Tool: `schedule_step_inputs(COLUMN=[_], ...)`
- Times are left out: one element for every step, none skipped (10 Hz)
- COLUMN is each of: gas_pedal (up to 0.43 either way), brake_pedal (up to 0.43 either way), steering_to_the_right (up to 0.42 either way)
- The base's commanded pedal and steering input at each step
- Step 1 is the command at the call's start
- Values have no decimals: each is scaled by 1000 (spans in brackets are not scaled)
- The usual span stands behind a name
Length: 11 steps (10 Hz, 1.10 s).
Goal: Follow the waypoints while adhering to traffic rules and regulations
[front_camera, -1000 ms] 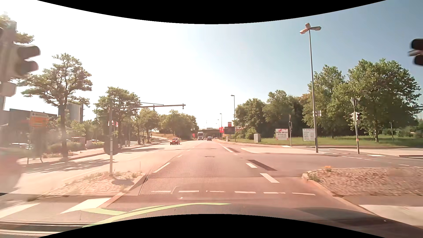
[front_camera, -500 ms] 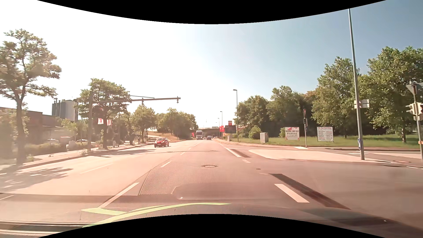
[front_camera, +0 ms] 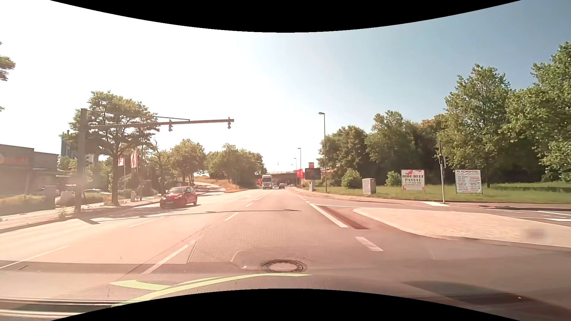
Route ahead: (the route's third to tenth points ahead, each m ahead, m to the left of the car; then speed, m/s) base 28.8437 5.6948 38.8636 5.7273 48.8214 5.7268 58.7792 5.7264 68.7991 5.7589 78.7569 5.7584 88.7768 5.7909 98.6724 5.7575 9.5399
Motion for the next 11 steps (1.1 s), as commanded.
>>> schedule_step_inputs(gas_pedal=[98,98,98,98,98,98,98,98,98,98,98], brake_pedal=[0,0,0,0,0,0,0,0,0,0,0], steering_to_the_right=[0,0,0,0,0,-1,-1,-2,-2,-4,-4])
